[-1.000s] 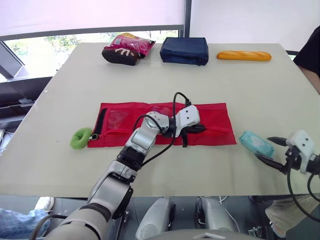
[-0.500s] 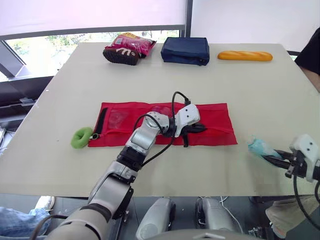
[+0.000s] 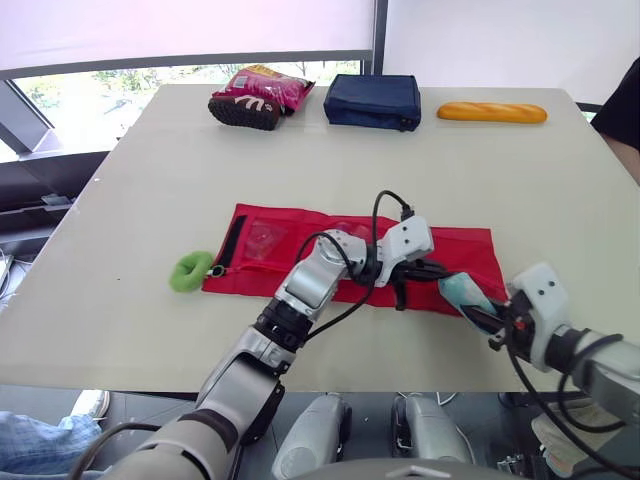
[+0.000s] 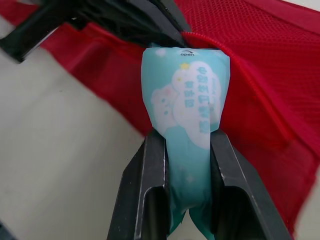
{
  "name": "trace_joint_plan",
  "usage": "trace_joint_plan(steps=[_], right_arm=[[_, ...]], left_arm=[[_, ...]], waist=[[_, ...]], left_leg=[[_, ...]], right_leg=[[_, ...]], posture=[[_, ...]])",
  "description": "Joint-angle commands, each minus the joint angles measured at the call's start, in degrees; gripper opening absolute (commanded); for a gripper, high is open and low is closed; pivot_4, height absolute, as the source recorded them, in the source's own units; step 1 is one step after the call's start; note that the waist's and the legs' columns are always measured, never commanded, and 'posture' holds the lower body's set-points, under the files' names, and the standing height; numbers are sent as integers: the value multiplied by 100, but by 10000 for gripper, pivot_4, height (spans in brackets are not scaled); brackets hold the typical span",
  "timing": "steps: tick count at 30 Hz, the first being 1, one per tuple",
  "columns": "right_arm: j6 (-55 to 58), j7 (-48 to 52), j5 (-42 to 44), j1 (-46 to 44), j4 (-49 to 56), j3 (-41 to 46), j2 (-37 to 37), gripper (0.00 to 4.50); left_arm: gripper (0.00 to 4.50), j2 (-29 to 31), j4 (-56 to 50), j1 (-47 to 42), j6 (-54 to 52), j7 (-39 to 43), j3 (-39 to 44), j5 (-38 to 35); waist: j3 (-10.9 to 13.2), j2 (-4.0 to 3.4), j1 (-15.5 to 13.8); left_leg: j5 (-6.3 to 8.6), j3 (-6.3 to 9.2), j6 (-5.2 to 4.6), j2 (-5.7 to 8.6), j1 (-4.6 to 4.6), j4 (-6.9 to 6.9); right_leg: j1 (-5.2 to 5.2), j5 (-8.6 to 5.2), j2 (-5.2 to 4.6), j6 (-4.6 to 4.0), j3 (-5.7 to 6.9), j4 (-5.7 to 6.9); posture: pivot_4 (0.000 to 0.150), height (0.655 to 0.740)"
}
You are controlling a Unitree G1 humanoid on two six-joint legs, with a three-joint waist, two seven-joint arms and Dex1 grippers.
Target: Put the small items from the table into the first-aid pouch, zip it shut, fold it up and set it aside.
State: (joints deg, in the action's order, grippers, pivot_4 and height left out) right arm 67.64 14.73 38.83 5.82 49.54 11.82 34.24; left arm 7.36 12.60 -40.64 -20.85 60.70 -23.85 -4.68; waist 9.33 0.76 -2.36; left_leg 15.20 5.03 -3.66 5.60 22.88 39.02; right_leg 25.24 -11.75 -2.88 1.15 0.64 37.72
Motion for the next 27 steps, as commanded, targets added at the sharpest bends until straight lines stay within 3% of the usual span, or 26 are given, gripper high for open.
trace_joint_plan(steps=[1, 4, 13, 18, 23, 25, 27], right_arm=[[472, -717, -257, -214, 59, -165, -365, 3241], [544, -945, -447, -384, -22, -367, -582, 3241], [471, -2212, -1098, -1348, -457, -208, -2440, 3241], [28, -2506, -1717, -1383, -858, -585, -2742, 3241], [-197, -2230, -1866, -1058, -717, -828, -2631, 24374], [-138, -1790, -1636, -786, -323, -720, -2322, 30417], [-92, -1301, -1348, -448, 50, -615, -1989, 30417]], left_arm=[[0, -153, -393, -43, -14, 51, -153, -121], [0, -166, -478, 5, -53, 34, -225, -115], [0, -138, -742, 216, -139, 97, -422, -134], [0, -225, -758, 236, -155, 59, -464, -134], [0, -241, -520, 204, -6, -37, -427, -22], [0, -227, -302, 168, 91, -162, -341, 48], [0, -220, -120, 139, 186, -271, -270, 99]], waist=[[-2, -3, 0], [-2, -4, 1], [-4, -9, 36], [-8, -15, 70], [-9, -18, 152], [-12, -24, 139], [-13, -26, 139]], left_leg=[[0, -2, 0, 1, 0, 0], [0, -2, -1, 3, 0, 1], [-1, -2, 0, 3, -4, -1], [-1, -5, 1, 5, -4, -2], [-2, -4, 2, 5, -8, -4], [-2, -4, 2, 5, -8, -5], [-1, -3, 1, 8, -7, -5]], right_leg=[[1, 0, 0, 0, -2, 0], [0, 1, -1, 1, -2, -1], [5, 1, 4, -1, -5, 9], [9, 1, 5, -1, -9, 12], [9, 1, 7, -2, -10, 16], [9, 1, 7, -2, -10, 15], [8, 1, 6, -1, -10, 14]], posture=[[1500, 7395], [1500, 7395], [1500, 7395], [1500, 7395], [1500, 7395], [1500, 7395], [1500, 7395]])
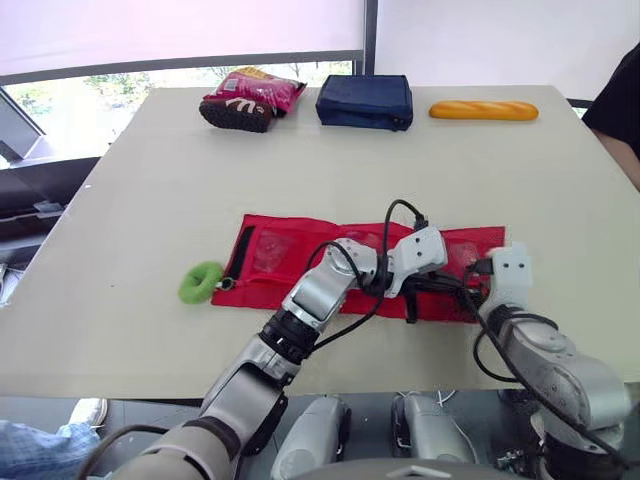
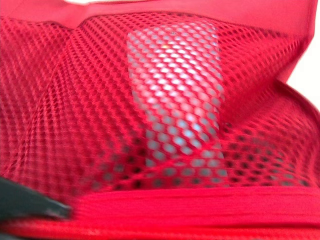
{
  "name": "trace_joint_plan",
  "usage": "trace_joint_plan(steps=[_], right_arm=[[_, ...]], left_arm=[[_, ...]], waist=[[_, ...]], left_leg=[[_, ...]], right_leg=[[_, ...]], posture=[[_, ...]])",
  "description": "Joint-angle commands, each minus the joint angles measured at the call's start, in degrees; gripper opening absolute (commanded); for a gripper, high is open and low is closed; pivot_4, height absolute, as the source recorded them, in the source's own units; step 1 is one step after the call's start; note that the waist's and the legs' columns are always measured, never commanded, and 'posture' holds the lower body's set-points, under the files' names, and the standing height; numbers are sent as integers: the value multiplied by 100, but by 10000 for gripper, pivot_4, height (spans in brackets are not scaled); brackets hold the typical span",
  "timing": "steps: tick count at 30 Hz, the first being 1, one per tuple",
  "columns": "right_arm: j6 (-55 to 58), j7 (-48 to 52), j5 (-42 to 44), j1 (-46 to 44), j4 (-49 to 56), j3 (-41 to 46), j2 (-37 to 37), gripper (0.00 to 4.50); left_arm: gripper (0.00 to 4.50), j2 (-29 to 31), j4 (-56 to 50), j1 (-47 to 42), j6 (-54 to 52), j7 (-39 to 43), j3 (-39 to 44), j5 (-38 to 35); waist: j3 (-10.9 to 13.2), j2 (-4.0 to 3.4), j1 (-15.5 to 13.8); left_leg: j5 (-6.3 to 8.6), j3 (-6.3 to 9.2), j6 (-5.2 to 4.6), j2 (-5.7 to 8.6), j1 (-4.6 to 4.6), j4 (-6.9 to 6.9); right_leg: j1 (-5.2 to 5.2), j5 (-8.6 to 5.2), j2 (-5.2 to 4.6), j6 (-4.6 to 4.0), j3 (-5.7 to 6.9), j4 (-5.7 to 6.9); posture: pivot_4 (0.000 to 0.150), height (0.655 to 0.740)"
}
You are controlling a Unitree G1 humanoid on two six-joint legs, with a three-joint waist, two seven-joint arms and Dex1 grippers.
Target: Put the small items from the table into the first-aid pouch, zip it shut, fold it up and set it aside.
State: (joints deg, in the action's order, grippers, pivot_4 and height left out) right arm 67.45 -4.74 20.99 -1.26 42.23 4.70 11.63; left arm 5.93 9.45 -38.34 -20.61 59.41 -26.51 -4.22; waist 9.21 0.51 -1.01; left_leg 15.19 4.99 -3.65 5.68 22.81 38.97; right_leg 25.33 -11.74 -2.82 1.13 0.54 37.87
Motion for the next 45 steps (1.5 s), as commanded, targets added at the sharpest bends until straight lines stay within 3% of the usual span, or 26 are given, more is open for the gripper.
trace_joint_plan(steps=[1, 10, 14, 20, 26, 32, 36, 39, 41, 43, 45], right_arm=[[-104, 852, 535, 459, 955, 175, 429, 30417], [-424, 2539, 1607, 1624, 1739, 1107, 1548, 30417], [-1266, 3318, 2377, 2074, 1687, 2072, 1837, 30417], [-1482, 3198, 2399, 2344, 565, 3258, 1957, 30417], [-1209, 2751, 2600, 2273, -182, 3048, 1712, 30417], [-1069, 2477, 3483, 1847, -400, 2862, 1272, 30417], [-1095, 2374, 3478, 1816, -457, 2645, 1349, 19153], [-1124, 2324, 3531, 1775, -504, 2596, 1382, 7692], [-1144, 2286, 3564, 1683, -578, 2592, 1413, 0], [-1163, 2273, 3596, 1560, -718, 2610, 1461, 0], [-1199, 2260, 3607, 1454, -869, 2639, 1506, 0]], left_arm=[[0, -75, 274, -103, 217, -177, 20, 70], [0, -175, 721, -239, 502, -323, 105, 82], [0, -188, 789, -241, 576, -337, 104, 88], [0, -165, 727, -176, 625, -348, 124, 66], [0, -204, 763, -195, 675, -371, 127, 57], [0, -210, 764, -212, 731, -342, 136, 44], [0, -198, 735, -210, 702, -314, 175, -6], [0, -162, 627, -178, 632, -214, 218, -99], [6203, -74, 391, -79, 666, 16, 300, -311], [12200, 70, 134, 26, 624, 222, 466, -576], [21528, 245, -72, 112, 564, 380, 606, -772]], waist=[[-1, -1, 15], [-4, -5, 18], [-2, -3, 13], [-2, -2, -10], [-2, -4, -7], [-3, -7, -4], [-3, -7, -11], [-3, -7, -8], [-3, -7, 4], [-3, -8, 14], [-3, -9, 16]], left_leg=[[0, 0, 0, 0, 0, 0], [1, 3, -3, -6, -5, -2], [2, 4, -4, -6, -4, -2], [11, 3, -18, -7, -8, -2], [9, 1, -15, -9, -8, -2], [10, 0, -18, -9, -7, -2], [10, 1, -17, -8, -6, -2], [9, 0, -16, -8, -6, -2], [9, 1, -15, -8, -6, -2], [8, 0, -14, -8, -6, -3], [8, -1, -13, -9, -6, -3]], right_leg=[[0, 0, 0, 1, 0, -2], [-9, -3, 4, 6, 6, -9], [-12, -8, 3, 14, 9, -12], [-18, -11, 2, 22, 9, -14], [-18, -3, -2, 6, 7, -15], [-17, -3, -2, 6, 7, -15], [-18, -3, -3, 6, 8, -15], [-18, -3, -3, 6, 8, -16], [-17, -3, -2, 6, 8, -15], [-16, -3, -2, 5, 7, -14], [-14, -3, -2, 5, 7, -14]], posture=[[1500, 7395], [1500, 7395], [1500, 7395], [1500, 7395], [1500, 7395], [1500, 7395], [1500, 7395], [1500, 7395], [1500, 7395], [1500, 7395], [1500, 7395]])
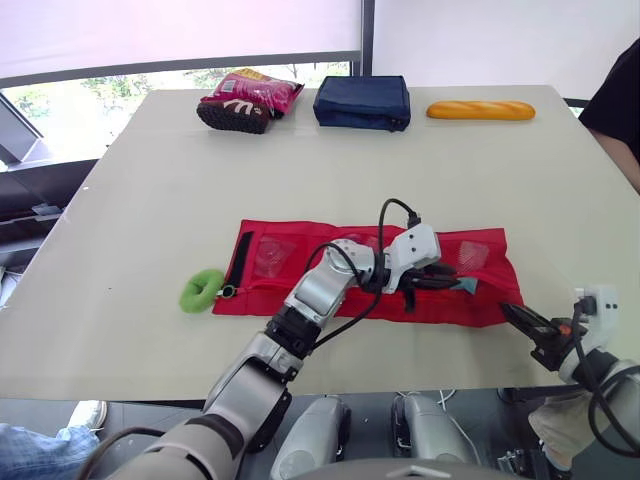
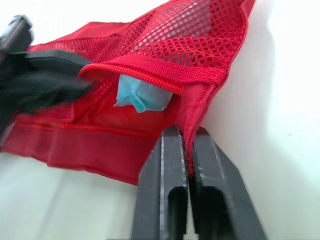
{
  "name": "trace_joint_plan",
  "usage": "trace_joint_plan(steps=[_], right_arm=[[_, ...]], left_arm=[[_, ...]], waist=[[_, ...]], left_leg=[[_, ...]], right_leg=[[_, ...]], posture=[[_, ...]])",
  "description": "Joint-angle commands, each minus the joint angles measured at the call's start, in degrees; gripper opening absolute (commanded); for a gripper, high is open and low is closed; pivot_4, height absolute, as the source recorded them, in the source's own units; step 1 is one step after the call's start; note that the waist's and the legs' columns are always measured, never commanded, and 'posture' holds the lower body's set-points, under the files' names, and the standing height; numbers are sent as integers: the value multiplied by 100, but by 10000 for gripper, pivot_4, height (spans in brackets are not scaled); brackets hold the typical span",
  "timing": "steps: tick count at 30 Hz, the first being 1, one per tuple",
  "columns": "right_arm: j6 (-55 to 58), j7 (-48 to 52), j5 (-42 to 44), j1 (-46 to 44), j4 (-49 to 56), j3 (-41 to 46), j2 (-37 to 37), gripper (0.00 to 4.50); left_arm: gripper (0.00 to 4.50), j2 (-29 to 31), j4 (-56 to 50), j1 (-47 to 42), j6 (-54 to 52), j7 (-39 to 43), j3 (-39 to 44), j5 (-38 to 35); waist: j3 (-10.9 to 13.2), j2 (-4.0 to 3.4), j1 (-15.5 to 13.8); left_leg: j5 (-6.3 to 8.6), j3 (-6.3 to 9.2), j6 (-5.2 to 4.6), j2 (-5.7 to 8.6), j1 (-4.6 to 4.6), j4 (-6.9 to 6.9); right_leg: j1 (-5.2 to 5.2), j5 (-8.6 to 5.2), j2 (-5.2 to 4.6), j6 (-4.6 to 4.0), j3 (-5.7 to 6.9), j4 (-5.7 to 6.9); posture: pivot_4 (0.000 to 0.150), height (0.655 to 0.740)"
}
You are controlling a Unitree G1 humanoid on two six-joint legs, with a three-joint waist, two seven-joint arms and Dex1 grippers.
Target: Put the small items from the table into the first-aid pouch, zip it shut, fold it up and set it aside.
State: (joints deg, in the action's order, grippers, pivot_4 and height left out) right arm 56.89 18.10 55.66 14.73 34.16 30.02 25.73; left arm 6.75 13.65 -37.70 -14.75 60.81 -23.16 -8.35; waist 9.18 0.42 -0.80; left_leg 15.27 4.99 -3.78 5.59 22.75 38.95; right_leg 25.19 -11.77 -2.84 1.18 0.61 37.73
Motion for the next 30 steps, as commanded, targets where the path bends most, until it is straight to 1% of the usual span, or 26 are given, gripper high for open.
trace_joint_plan(steps=[1, 2, 3, 4, 5, 6, 11, 14, 20, 22, 24, 26, 27, 29, 30], right_arm=[[-170, -52, 142, -223, -168, 141, 106, 0], [-190, -74, 148, -275, -240, 162, 114, 0], [-233, -130, 124, -361, -376, 221, 113, 0], [-283, -187, 101, -442, -529, 289, 109, 0], [-328, -225, 92, -509, -696, 368, 122, 0], [-387, -187, 25, -540, -895, 450, 201, 0], [-747, 324, -475, -331, -1771, 782, 850, 0], [-1067, 694, -949, -200, -2357, 814, 1329, 0], [-2003, 1066, -2183, -329, -3924, 603, 2284, 0], [-2205, 1127, -2411, -462, -4320, 570, 2448, 0], [-2281, 1275, -2555, -519, -4491, 520, 2585, 0], [-2299, 1282, -2689, -557, -4548, 501, 2623, 5904], [-2331, 1250, -2768, -585, -4598, 505, 2627, 7979], [-2342, 1272, -2849, -628, -4674, 527, 2623, 15840], [-2343, 1273, -2877, -651, -4696, 555, 2606, 20643]], left_arm=[[26478, 330, -631, 100, -31, 401, 330, -458], [31333, 444, -726, 132, -36, 504, 364, -523], [33533, 646, -896, 172, -32, 717, 450, -664], [34473, 825, -1048, 197, -78, 893, 559, -821], [42231, 997, -1183, 206, -158, 1019, 678, -974], [44623, 1234, -1330, 225, -238, 1164, 835, -1136], [44895, 2234, -1876, 529, -525, 1579, 1413, -1663], [44895, 2658, -1964, 687, -604, 1690, 1709, -1834], [44895, 3111, -1866, 800, -599, 1712, 2183, -2061], [44895, 3180, -1874, 845, -621, 1683, 2292, -2113], [44895, 3246, -1890, 916, -617, 1652, 2400, -2156], [45000, 3287, -1945, 978, -615, 1640, 2434, -2197], [45000, 3296, -1994, 1004, -632, 1635, 2436, -2224], [45000, 3310, -2101, 1052, -677, 1650, 2449, -2319], [45000, 3323, -2155, 1073, -702, 1673, 2467, -2382]], waist=[[0, 0, -8], [0, -1, -6], [-1, -1, -3], [0, -2, -4], [0, -2, -5], [2, -3, -4], [2, -9, -43], [2, -10, -48], [2, -11, -45], [2, -10, -45], [3, -10, -37], [3, -10, -33], [3, -10, -26], [3, -10, -22], [3, -10, -17]], left_leg=[[0, 1, 0, 0, 0, 0], [0, 1, 0, 0, 0, 0], [0, 0, 0, 0, 0, 0], [0, 0, 0, 0, 0, 0], [0, 0, 1, 0, 0, -1], [-1, 0, 1, 0, 0, -1], [1, -1, -3, 4, 1, -1], [3, -3, -6, 5, 1, -1], [3, -6, -6, 4, -2, -1], [3, -8, -7, 4, -2, -1], [3, -8, -6, 4, -2, -1], [3, -8, -6, 3, -2, -1], [3, -8, -6, 2, -2, -2], [3, -8, -6, 1, -2, -2], [3, -9, -6, 2, -2, -2]], right_leg=[[0, 0, 0, 0, 1, 0], [0, 0, 0, 0, 1, 0], [0, 0, 0, 0, 0, 0], [0, 0, 1, -1, 0, 0], [0, 1, 0, -1, -1, 0], [0, 1, 0, -2, 0, 0], [-1, 1, -3, -2, 0, -5], [-3, 1, -5, -2, -1, -8], [-7, 0, -5, -1, 0, -9], [-8, 1, -5, -2, -1, -12], [-8, 1, -5, -2, -1, -13], [-8, 1, -5, -2, -2, -12], [-7, 1, -5, -2, -2, -12], [-7, 0, -4, -2, -2, -13], [-7, 1, -5, -2, -3, -13]], posture=[[1500, 7395], [1500, 7395], [1500, 7395], [1500, 7395], [1500, 7395], [1500, 7395], [1500, 7395], [1500, 7395], [1500, 7395], [1500, 7395], [1500, 7395], [1500, 7395], [1500, 7395], [1500, 7395], [1500, 7395]])
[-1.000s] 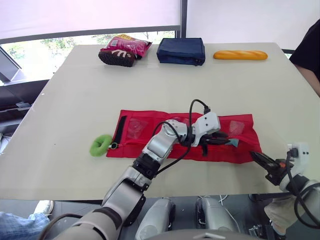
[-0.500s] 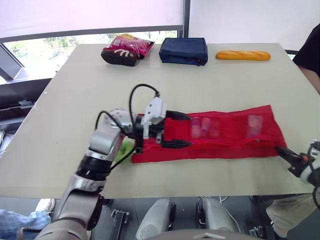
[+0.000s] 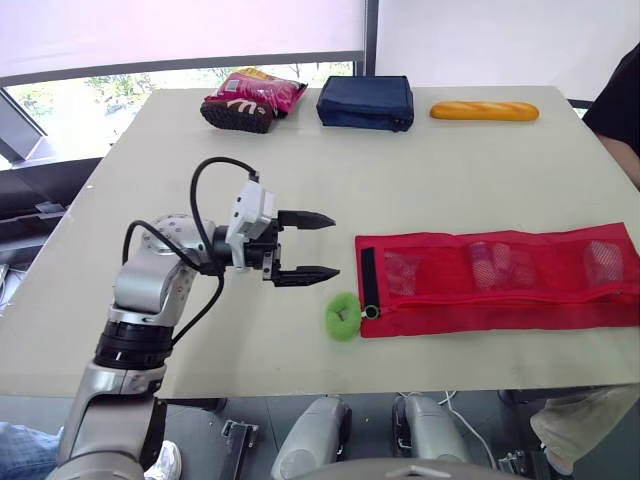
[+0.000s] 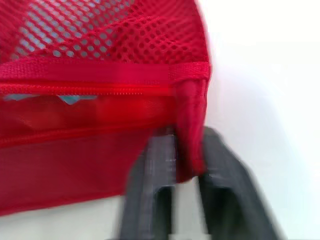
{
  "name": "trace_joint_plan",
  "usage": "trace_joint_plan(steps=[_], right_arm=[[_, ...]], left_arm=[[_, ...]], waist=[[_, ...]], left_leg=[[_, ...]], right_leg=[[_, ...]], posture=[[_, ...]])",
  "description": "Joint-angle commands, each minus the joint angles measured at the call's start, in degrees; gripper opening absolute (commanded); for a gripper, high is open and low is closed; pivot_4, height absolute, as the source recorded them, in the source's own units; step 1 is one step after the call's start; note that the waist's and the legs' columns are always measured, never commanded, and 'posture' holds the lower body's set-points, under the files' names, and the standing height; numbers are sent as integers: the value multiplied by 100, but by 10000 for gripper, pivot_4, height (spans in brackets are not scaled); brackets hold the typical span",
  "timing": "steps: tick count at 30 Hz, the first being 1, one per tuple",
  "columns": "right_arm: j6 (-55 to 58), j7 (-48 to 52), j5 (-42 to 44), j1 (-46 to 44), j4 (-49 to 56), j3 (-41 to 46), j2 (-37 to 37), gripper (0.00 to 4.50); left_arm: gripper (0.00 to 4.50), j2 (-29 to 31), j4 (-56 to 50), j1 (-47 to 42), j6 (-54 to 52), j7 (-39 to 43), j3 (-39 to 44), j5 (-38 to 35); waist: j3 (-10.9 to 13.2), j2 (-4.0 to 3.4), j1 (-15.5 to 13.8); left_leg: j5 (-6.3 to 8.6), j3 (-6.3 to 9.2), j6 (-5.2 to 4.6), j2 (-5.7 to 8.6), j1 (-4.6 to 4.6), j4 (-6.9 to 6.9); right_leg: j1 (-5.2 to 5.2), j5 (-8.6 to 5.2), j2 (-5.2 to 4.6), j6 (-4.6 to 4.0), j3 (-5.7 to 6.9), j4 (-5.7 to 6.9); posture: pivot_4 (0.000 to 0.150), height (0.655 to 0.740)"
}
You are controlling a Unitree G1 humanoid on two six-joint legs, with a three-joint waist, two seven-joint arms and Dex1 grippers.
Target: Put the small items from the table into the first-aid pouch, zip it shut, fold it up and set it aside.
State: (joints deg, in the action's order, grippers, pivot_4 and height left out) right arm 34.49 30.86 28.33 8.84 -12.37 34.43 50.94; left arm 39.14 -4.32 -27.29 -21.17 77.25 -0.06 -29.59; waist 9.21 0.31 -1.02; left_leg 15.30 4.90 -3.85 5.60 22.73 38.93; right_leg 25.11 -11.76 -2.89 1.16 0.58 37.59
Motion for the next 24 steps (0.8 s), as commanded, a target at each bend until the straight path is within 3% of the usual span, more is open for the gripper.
trace_joint_plan(steps=[1, 4, 6, 12, 17, 24], right_arm=[[-91, -5, -173, -73, -47, 137, 70, 25258], [-71, 11, -255, -45, -21, 186, 55, 40247], [-55, 31, -267, 3, 44, 251, 42, 44193], [-818, 694, -275, 489, 349, 637, 45, 44193], [-1982, 2066, 77, 1380, 1681, 1073, -245, 44193], [-1318, 2691, 1149, 1828, 3921, 1114, -235, 44193]], left_arm=[[45000, 108, -408, 55, -85, 63, 180, -319], [45000, 251, -528, 132, -134, 210, 251, -461], [45000, 438, -535, 203, -96, 326, 275, -442], [45000, 783, -371, 329, 55, 291, 309, -192], [45000, 816, -175, 418, 161, 141, 228, 38], [45000, 764, 246, 475, 524, 247, 40, 334]], waist=[[1, 2, 8], [1, 2, 14], [0, 0, 24], [3, -7, -19], [5, -14, 10], [7, -17, 13]], left_leg=[[0, -1, 0, 0, 0, 0], [0, 0, 0, -1, -1, 0], [0, 0, 1, -2, -1, -2], [1, -2, -1, -2, -3, -8], [8, -1, -12, -4, -6, -14], [8, -1, -12, -11, -11, -23]], right_leg=[[0, 0, 0, 0, -1, 0], [0, 0, 1, 0, 0, 1], [0, 0, 2, -1, 0, 1], [0, -1, 1, 0, -2, -5], [-2, -1, 3, 3, -2, -10], [0, -2, 7, 3, -4, -12]], posture=[[1500, 7395], [1500, 7395], [1500, 7395], [1500, 7395], [1500, 7395], [1500, 7395]])
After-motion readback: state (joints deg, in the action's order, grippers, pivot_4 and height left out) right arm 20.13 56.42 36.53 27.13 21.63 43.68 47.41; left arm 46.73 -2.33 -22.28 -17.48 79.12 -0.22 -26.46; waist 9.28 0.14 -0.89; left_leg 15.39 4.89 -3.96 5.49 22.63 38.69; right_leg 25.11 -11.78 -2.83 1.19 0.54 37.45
